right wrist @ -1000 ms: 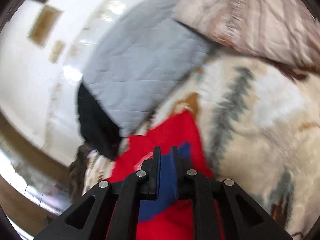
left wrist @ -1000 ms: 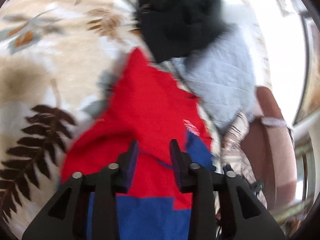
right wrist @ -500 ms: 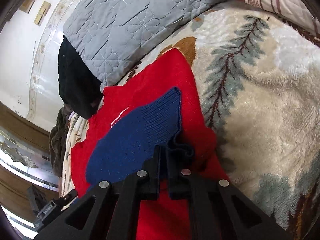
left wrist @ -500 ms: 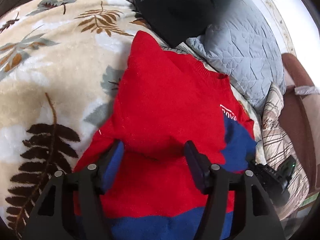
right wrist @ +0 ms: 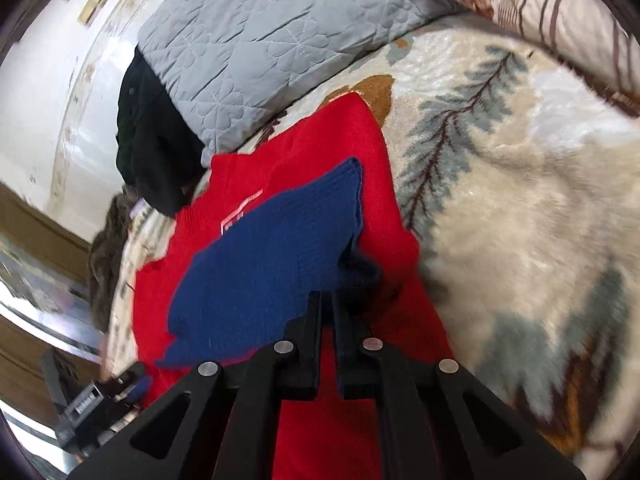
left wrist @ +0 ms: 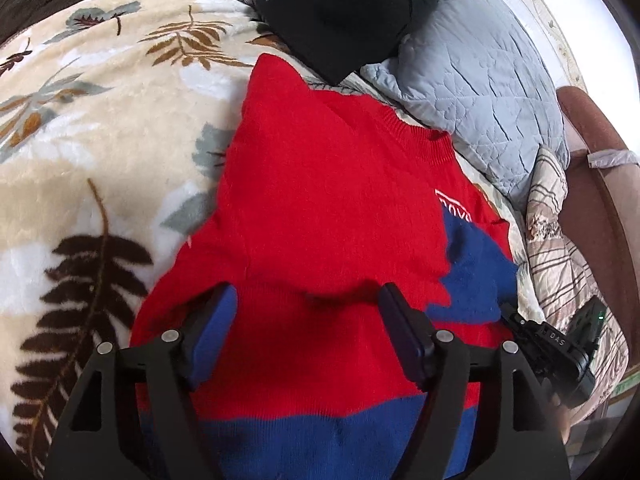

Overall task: Fold small clothes
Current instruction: 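Fold the sweater side toward the right gripper and press it flat, then grasp the blue hem with both grippers and lift it toward the collar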

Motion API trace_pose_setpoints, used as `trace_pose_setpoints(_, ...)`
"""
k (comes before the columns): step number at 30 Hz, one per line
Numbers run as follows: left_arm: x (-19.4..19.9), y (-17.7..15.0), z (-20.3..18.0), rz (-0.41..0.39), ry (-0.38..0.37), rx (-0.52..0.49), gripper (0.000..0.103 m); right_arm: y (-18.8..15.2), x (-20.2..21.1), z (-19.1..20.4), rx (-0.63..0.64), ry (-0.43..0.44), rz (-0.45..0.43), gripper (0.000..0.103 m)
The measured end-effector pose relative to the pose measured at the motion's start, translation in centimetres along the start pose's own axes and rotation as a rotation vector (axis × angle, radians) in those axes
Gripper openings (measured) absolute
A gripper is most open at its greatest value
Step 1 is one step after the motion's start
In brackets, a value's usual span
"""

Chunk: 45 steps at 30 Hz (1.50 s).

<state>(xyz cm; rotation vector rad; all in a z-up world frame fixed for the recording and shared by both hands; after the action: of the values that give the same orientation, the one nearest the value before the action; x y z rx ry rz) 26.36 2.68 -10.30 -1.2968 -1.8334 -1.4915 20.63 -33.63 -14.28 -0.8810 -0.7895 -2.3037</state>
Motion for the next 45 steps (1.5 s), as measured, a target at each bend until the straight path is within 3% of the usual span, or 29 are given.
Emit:
trace_pose_setpoints(2, 0.5, -0.5, -0.3, 0.011, 0.005, -0.007, 0.073, -1.3, 0.6, 0.1, 0.047, -0.097, 0.020, 0.013)
trace_pose_setpoints(4, 1.4, -1.3, -0.4, 0.044, 0.008, 0.002, 0.073, -2.4, 2.0, 0.4, 0.092, -0.125, 0.023, 0.014)
trace_pose_setpoints(7, 4.1, -2.6, -0.1, 0.067, -0.044, 0.023, 0.073, -3.7, 5.8, 0.4, 0.096, -0.063, 0.031, 0.021)
trace_pose_setpoints(9, 6.2, -3.8, 0.6, 0.077, -0.044, 0.007, 0.073, -4.7, 8.9, -0.8, 0.100, -0.030, 0.028, 0.036)
trace_pose_setpoints(11, 8.3, -5.5, 1.6, 0.101, -0.025, -0.030, 0.073, -5.6, 10.8, -2.0, 0.119, -0.061, 0.030, 0.038)
trace_pose_setpoints(14, 9.9, -8.5, 3.0, 0.159, -0.021, -0.030, 0.073, -7.3, 13.0, -4.3, 0.133, -0.099, 0.059, 0.038)
trace_pose_setpoints(18, 11.0, -12.3, 3.9, 0.208, -0.091, 0.033, 0.073, -9.5, 14.8, -7.0, 0.120, -0.101, 0.082, 0.038)
trace_pose_setpoints(24, 11.5, -17.5, 1.8, 0.285, -0.159, 0.003, 0.073, -12.7, 14.5, -9.4, 0.114, -0.072, 0.181, 0.038)
trace_pose_setpoints(31, 11.9, -19.4, 0.0, 0.296, -0.164, -0.047, 0.073, -14.9, 15.2, -8.8, 0.219, -0.017, 0.240, 0.039)
trace_pose_setpoints(36, 11.8, -20.5, -0.4, 0.316, -0.186, -0.046, 0.073, -15.6, 17.3, -8.1, 0.244, 0.055, 0.203, 0.038)
trace_pose_setpoints(39, 11.7, -20.6, 0.1, 0.310, -0.199, -0.024, 0.074, -16.4, 15.8, -8.5, 0.269, -0.016, 0.246, 0.038)
trace_pose_setpoints(43, 11.6, -20.6, -0.1, 0.308, -0.207, 0.001, 0.080, -17.3, 14.0, -9.1, 0.241, -0.027, 0.298, 0.038)
trace_pose_setpoints(45, 11.6, -20.6, -0.3, 0.301, -0.197, -0.006, 0.080, -17.5, 14.1, -9.1, 0.277, -0.055, 0.290, 0.023)
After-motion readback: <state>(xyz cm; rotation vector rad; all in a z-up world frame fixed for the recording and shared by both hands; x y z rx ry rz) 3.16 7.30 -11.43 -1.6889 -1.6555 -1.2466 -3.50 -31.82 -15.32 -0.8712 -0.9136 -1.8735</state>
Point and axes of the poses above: each gripper's, at about its wrist camera, not at the fingertips, and x roughly against the way its jaws point, z to its left, y to its top, the point moved 5 cm from there along -x, roughly the way its jaws point, and after that the axes turned 12 degrees about -x, right-handed, at the moved point
